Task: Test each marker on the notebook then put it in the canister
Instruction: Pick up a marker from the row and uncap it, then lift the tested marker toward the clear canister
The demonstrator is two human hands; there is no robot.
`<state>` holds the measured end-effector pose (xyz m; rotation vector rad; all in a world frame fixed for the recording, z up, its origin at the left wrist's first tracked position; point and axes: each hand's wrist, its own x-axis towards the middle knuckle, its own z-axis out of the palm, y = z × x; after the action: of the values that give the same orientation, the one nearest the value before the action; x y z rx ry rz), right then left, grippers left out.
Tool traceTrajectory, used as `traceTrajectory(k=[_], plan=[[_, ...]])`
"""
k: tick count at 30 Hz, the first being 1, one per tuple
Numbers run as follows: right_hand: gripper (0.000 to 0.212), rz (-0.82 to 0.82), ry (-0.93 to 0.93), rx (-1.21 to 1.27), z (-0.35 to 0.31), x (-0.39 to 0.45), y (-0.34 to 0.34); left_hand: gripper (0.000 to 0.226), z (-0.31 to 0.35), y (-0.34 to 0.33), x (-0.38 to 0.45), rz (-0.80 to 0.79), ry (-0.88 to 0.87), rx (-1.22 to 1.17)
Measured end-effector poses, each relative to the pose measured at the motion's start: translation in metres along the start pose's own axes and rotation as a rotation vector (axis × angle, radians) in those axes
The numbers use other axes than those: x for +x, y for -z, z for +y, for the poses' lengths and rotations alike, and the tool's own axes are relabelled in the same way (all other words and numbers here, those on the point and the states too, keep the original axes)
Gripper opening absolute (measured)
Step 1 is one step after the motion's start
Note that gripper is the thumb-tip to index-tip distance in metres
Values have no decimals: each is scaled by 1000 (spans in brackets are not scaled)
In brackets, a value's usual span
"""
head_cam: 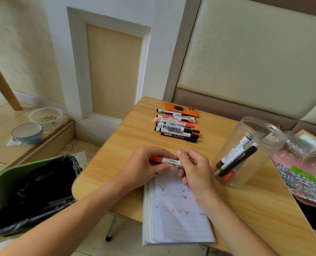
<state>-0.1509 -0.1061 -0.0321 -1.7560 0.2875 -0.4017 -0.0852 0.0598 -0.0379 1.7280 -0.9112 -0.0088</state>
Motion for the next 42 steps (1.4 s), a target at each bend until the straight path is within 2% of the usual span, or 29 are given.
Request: traceTrajectory(k=[4,22,27,30,33,35,37,42], plan=[[25,16,11,-37,2,2,-1,18,-4,-1,0,-6,34,-69],[31,8,45,-96,2,4,-4,13,-7,-5,-2,11,69,-150],[26,-12,28,-90,-1,2,-3,12,-3,-1,-1,-6,75,-67],[16,-22,28,0,-10,3,1,28,-5,4,0,19,43,69],[10,3,131,5,-27,5,8,74,-15,6,-2,29,64,229],[11,63,236,-30,-42,7,17,94,-21,6,-4,29,91,296],[13,143,345,-78,-60,8,30,94,-27,4,-7,17,92,356],[5,364,591,-384,-107,9,76,67,-29,-1,-8,-26,63,503]])
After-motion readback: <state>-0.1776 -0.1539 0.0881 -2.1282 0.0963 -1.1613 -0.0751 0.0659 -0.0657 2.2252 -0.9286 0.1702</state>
